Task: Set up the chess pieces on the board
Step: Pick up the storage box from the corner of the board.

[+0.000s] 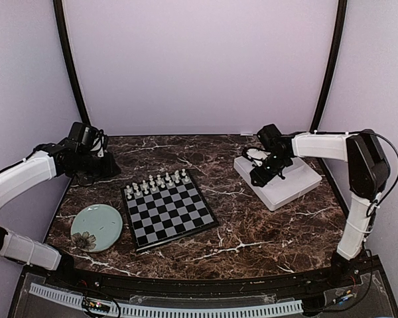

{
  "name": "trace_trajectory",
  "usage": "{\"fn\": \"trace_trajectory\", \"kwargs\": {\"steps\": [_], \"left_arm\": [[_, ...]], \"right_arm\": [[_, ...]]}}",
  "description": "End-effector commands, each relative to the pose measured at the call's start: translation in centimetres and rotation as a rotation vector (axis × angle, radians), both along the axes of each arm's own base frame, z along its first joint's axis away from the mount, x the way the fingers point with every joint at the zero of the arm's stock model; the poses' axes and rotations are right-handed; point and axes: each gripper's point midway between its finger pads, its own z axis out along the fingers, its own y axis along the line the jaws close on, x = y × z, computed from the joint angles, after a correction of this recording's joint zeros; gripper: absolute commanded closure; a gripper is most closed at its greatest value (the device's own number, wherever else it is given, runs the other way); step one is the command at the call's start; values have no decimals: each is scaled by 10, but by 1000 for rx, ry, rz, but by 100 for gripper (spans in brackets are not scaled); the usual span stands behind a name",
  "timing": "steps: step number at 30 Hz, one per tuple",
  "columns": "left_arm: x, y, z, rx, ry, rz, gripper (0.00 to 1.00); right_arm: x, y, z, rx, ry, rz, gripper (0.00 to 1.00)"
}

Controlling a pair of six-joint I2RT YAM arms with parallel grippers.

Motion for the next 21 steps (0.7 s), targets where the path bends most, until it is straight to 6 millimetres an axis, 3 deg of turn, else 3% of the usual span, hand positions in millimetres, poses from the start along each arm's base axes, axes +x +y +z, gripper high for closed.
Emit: {"fn": "trace_trajectory", "kwargs": {"steps": [1,7,13,18,21], "left_arm": [[-7,-1,5,-31,-18,1,90],[-11,-2,4,-41,-13,-1,89],[-10,-4,1,-47,-11,-8,89],[-5,-10,-6,-63,-4,-19,89],[0,-15,-8,-78,-15,-26,89]], "right_arm": [[11,16,-1,69,27,0,45],[13,19,-14,63,58,7,67],[-5,14,-7,68,76,27,87],[-47,11,-11,98,141,106,98],[-84,7,-19,95,195,183,100]]}}
